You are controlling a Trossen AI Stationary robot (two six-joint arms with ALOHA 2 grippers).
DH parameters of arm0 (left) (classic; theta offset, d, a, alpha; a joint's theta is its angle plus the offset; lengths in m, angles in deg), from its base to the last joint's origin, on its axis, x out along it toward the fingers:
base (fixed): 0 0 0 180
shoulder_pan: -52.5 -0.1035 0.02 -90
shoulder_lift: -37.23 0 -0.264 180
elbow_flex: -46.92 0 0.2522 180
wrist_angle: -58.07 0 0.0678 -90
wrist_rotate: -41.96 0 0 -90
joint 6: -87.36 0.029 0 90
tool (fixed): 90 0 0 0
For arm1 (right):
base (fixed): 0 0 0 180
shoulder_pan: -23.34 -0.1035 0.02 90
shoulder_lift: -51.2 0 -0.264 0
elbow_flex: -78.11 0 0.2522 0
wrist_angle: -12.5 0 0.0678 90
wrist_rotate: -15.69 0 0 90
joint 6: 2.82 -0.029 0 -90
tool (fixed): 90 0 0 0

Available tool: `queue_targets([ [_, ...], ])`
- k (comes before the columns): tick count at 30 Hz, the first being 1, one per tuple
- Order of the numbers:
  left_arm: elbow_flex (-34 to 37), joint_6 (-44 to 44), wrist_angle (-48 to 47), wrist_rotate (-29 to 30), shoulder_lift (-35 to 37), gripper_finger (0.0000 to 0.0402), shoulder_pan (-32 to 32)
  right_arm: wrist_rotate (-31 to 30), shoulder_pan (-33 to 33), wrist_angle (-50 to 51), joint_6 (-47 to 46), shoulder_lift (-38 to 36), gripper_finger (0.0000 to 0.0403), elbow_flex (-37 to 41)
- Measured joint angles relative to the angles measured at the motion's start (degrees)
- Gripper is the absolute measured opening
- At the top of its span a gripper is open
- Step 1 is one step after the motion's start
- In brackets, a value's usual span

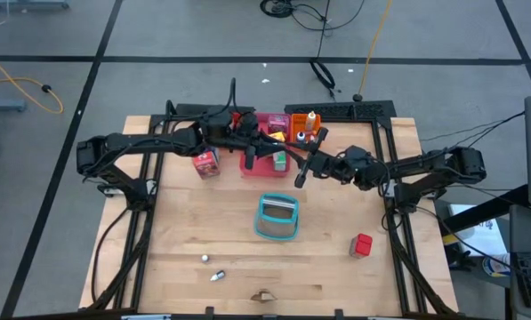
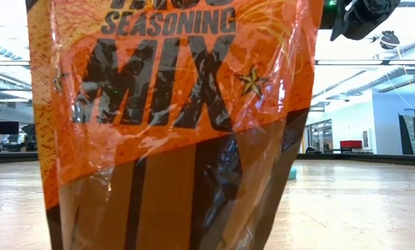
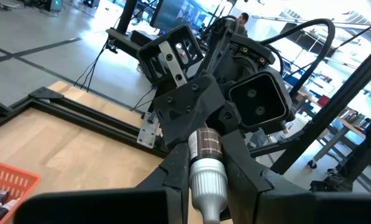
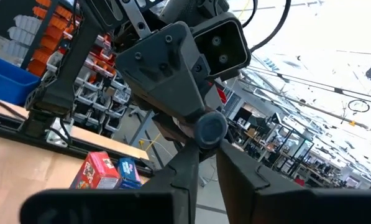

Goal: Pick & Place Kitchen Items
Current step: Put the top small brown food coloring bottle into the orange bin

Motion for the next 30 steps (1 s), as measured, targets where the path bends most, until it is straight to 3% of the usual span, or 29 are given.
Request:
queue_targets([
  [12, 0.0, 0.0, -1.7, 0.0, -0.1, 0.0063, 0.0, 0.3, 0.0, 1.8, 0.4, 0.0, 0.0086, 0.0],
  [22, 0.0, 0.2, -4.3, 0.7, -0.2, 0.0062, -0.5, 1.5, -0.1, 1.5, 1.1, 0.0, 0.0162, -0.2],
  [30, 0.0, 0.2, -4.2, 0.3, -0.2, 0.0062, -0.4, 2.2, -0.1, 2.5, 0.8, 0.0, 0.0173, -0.2],
])
